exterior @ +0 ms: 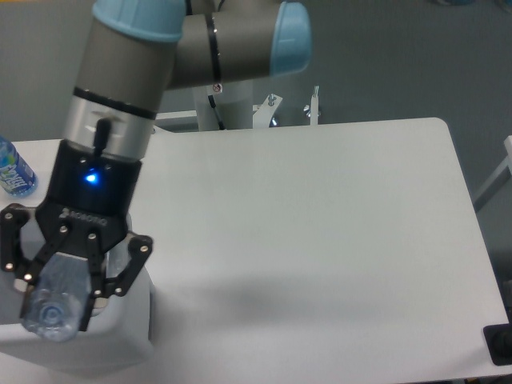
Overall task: Place the trash in the trash can
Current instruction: 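Lift the held bottle and carry it over the trash bin, then open the gripper to drop the bottle into the bin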
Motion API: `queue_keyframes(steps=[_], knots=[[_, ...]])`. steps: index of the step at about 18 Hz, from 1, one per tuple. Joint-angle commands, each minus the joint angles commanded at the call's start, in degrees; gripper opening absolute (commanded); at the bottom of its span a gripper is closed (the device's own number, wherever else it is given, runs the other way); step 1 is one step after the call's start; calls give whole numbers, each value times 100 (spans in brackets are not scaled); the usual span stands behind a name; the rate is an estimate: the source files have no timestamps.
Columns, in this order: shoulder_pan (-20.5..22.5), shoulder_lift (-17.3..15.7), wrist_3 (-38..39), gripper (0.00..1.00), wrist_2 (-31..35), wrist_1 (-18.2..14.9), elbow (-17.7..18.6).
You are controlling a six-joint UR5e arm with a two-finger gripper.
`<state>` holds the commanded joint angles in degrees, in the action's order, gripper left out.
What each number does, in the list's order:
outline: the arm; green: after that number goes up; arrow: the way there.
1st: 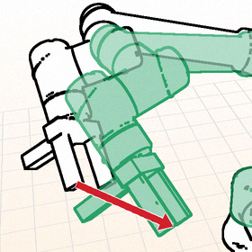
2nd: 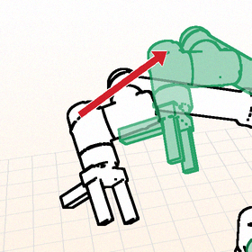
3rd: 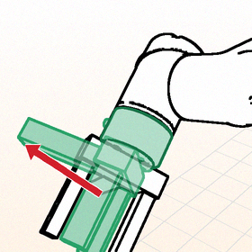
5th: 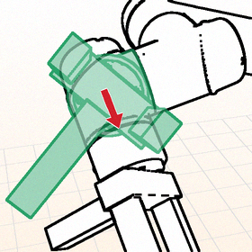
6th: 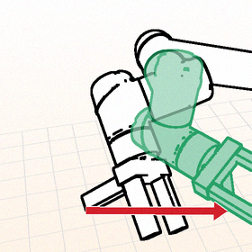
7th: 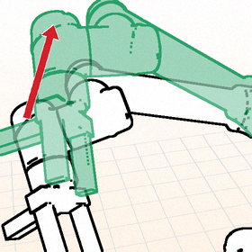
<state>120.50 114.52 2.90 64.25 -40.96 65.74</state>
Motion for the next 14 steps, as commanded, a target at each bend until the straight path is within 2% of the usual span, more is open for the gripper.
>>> queue_keyframes(steps=[3, 4, 5, 6, 11, 14], knots=[[-62, 44, -9, 59, 0, 0, 18], [-62, 36, -9, 72, 0, 0, 35], [-53, 36, -26, 93, 9, 9, 35], [-53, 27, -113, 100, 9, 9, 44], [-9, -96, -299, 100, 26, 0, 141], [332, -306, -316, 100, 367, -35, 141]])
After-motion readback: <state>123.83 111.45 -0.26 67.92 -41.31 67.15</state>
